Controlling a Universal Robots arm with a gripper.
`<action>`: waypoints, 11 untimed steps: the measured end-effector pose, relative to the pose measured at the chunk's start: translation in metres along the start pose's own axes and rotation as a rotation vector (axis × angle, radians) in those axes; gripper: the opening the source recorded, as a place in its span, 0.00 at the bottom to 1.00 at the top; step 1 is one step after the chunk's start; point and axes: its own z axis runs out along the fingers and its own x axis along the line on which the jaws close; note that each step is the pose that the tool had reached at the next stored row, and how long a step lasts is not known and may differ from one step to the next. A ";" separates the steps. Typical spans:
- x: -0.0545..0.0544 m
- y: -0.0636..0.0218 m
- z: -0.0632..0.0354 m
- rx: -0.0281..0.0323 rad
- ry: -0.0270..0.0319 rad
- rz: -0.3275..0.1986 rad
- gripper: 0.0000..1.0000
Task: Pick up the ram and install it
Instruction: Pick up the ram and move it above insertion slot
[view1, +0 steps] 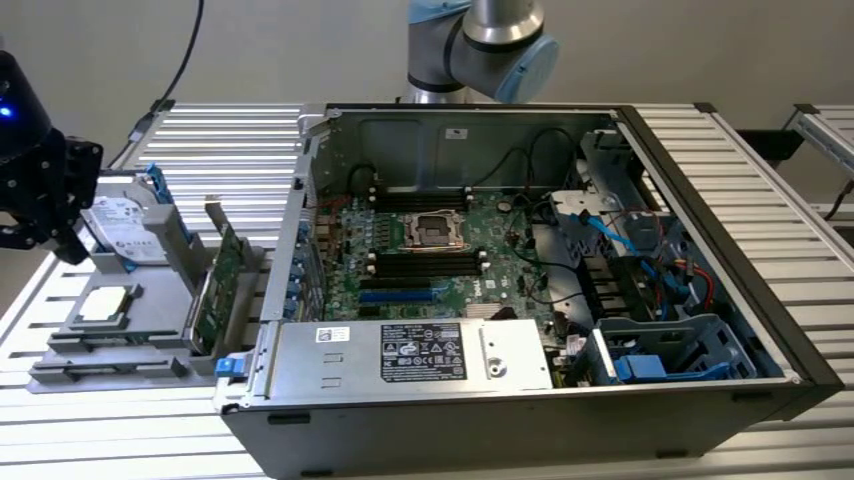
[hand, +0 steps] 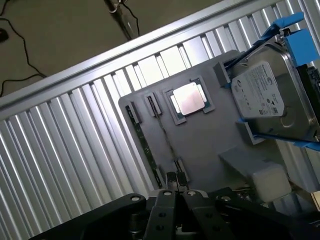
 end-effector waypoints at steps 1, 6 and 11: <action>0.000 0.0000 0.0002 0.0008 0.0008 -0.018 0.11; 0.000 -0.0001 0.0013 0.0052 0.0053 -0.109 0.11; 0.000 -0.0001 0.0024 0.0096 0.0097 -0.199 0.11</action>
